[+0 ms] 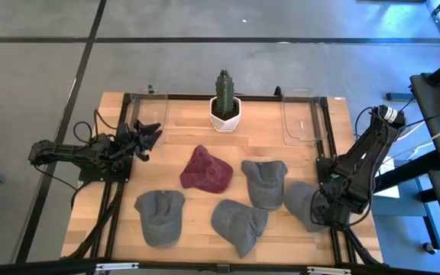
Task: Pick & Place hat
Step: Put the gray cap into the right transparent bin
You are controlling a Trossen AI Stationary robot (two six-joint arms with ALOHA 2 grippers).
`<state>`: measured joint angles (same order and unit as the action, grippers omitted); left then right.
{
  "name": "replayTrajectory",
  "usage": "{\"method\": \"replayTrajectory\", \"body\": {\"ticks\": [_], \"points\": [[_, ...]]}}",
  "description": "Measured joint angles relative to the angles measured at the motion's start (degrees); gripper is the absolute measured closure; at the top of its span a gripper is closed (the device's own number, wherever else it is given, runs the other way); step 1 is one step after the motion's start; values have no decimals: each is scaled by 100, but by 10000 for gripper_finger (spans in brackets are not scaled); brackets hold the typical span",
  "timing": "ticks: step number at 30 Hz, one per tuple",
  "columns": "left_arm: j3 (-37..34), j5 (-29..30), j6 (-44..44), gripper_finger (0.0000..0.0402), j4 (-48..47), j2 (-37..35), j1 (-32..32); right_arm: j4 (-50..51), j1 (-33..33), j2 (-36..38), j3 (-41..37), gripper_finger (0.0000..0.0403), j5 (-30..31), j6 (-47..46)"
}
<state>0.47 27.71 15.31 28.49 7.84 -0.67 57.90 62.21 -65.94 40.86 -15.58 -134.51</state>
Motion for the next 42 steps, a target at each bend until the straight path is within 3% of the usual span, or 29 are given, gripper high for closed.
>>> {"method": "replayTrajectory", "body": {"ticks": [5,12,21,28,39,42], "points": [[0,282,0,221,0,0,0,36,-2,1,0,173,86,1],[0,570,-109,222,-2,0,2,80,-2,1,0,282,65,23],[0,600,-149,222,-4,0,0,285,-4,1,273,387,89,165],[0,596,-151,222,-22,0,2,1016,-2,5,1202,386,656,307],[0,576,-153,220,-22,0,2,3047,-230,5,3192,392,2917,900],[0,576,-153,220,-22,0,2,3199,-468,57,3568,391,3449,1330]]}}
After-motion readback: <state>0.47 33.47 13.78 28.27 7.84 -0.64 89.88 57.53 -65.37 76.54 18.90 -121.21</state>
